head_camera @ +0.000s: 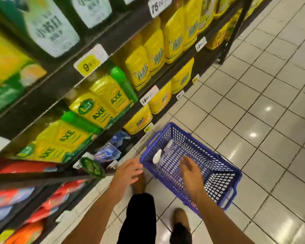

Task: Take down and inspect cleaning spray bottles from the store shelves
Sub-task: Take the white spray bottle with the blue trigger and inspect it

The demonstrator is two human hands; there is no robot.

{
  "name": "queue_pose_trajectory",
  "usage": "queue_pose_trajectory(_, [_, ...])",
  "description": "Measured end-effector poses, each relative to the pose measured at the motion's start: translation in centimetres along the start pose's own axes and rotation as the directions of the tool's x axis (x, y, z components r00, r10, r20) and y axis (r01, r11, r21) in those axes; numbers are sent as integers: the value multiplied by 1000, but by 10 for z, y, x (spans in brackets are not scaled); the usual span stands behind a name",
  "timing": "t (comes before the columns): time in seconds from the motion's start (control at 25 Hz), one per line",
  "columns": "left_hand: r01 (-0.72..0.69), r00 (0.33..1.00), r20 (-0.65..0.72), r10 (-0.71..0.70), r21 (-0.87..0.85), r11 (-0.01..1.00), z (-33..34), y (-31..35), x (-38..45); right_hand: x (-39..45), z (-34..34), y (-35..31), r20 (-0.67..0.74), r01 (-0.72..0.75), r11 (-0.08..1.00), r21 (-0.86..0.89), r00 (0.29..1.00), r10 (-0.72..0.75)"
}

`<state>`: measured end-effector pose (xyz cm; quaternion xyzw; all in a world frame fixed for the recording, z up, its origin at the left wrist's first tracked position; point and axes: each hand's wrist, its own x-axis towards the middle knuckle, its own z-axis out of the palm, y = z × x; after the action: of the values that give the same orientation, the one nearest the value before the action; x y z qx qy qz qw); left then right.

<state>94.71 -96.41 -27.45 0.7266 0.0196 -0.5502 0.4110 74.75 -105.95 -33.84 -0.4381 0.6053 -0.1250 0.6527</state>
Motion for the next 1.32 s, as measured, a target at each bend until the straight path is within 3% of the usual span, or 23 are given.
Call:
queue_pose_trajectory(0.16, [-120, 986, -133, 97, -178, 977, -68, -42, -154, -116, -13, -59, 46, 83, 996, -20, 996, -82])
queue_pose_trajectory(0.32, [-162, 960, -275, 53, -391, 906, -135, -106, -272, -213, 11, -100, 223, 266, 936, -232, 951, -214])
queue_pose_trajectory(0.44, [-255, 912, -408, 50, -467, 847, -194, -164, -349, -284, 56, -113, 361, 345, 905, -248, 900, -243])
queue_pose_trajectory(0.56, [-395, 820, -570, 42, -512, 763, -255, -226, -417, -347, 115, -110, 466, 405, 888, -216, 842, -271])
queue_pose_trajectory(0.64, [-478, 753, -658, 20, -526, 703, -300, -271, -467, -398, 167, -94, 584, 499, 833, -238, 759, -288])
queue_pose_trajectory(0.8, [-632, 626, -780, -10, -515, 578, -377, -367, -566, -523, 278, -38, 810, 677, 704, -214, 526, -259])
queue_pose_trajectory(0.96, [-691, 528, -847, -55, -467, 551, -436, -433, -656, -627, 360, 3, 898, 732, 659, -174, 393, -199])
queue_pose_trajectory(1.12, [-775, 358, -931, -69, -338, 535, -512, -464, -741, -725, 438, 11, 968, 766, 638, -79, 212, -134])
queue_pose_trajectory(1.32, [-821, 241, -971, 7, -200, 535, -586, -457, -810, -814, 520, 1, 992, 793, 606, 60, 19, -123])
